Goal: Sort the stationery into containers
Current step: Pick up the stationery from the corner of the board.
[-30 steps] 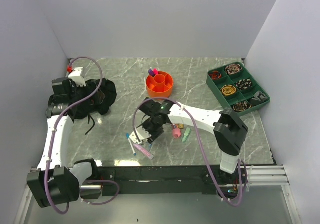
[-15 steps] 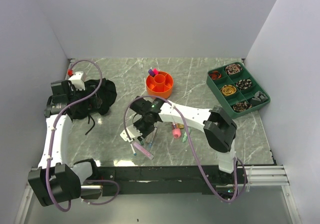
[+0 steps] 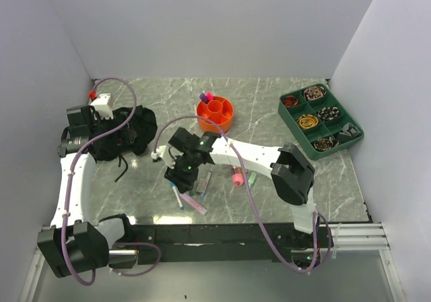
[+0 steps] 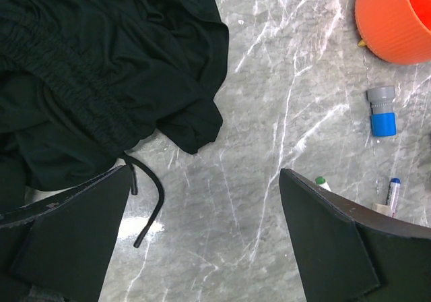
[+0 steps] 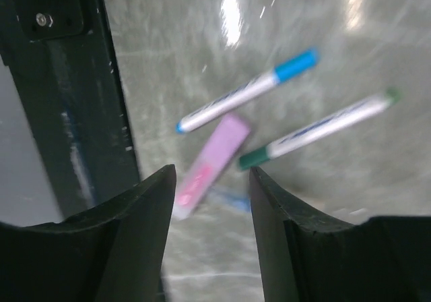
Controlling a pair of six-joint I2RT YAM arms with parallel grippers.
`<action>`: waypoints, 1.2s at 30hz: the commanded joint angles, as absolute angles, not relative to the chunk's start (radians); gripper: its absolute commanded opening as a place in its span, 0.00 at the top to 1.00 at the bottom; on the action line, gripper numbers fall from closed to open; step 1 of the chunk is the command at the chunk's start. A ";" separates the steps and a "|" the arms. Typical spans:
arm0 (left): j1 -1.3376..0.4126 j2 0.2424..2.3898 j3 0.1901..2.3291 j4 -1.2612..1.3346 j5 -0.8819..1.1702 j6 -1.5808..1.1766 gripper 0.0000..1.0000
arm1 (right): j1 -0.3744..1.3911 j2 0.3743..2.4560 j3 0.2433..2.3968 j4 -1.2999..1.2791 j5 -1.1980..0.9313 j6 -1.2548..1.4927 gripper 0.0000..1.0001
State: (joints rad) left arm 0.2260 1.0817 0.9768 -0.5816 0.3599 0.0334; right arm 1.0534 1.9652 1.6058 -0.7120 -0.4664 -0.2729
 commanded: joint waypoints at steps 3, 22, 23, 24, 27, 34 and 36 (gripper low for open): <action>0.229 1.023 0.973 -0.571 0.344 0.006 0.01 | 1.100 1.920 1.546 -0.666 -0.356 -0.002 0.44; 0.229 0.942 0.922 -0.597 0.311 0.009 0.01 | 1.086 2.062 1.606 -0.653 -0.331 0.025 0.54; 0.229 0.943 0.922 -0.592 0.313 0.008 0.00 | 1.086 2.065 1.606 -0.653 -0.331 0.025 0.54; 0.230 0.945 0.922 -0.589 0.313 0.006 0.00 | 1.086 2.065 1.606 -0.653 -0.331 0.022 0.54; 0.229 0.950 0.922 -0.589 0.318 0.008 0.01 | 1.088 2.071 1.601 -0.650 -0.322 0.023 0.54; 0.229 0.951 0.927 -0.597 0.310 0.011 0.00 | 1.086 2.100 1.597 -0.652 -0.308 0.020 0.52; 0.230 0.950 0.927 -0.598 0.305 0.015 0.01 | 1.086 2.111 1.601 -0.653 -0.302 0.018 0.52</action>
State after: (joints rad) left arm 0.2260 0.9508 0.9195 -0.6106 0.3157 0.0147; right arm 1.0885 2.0804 1.5658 -0.6670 -0.3237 0.0181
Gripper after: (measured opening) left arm 0.995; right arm 0.480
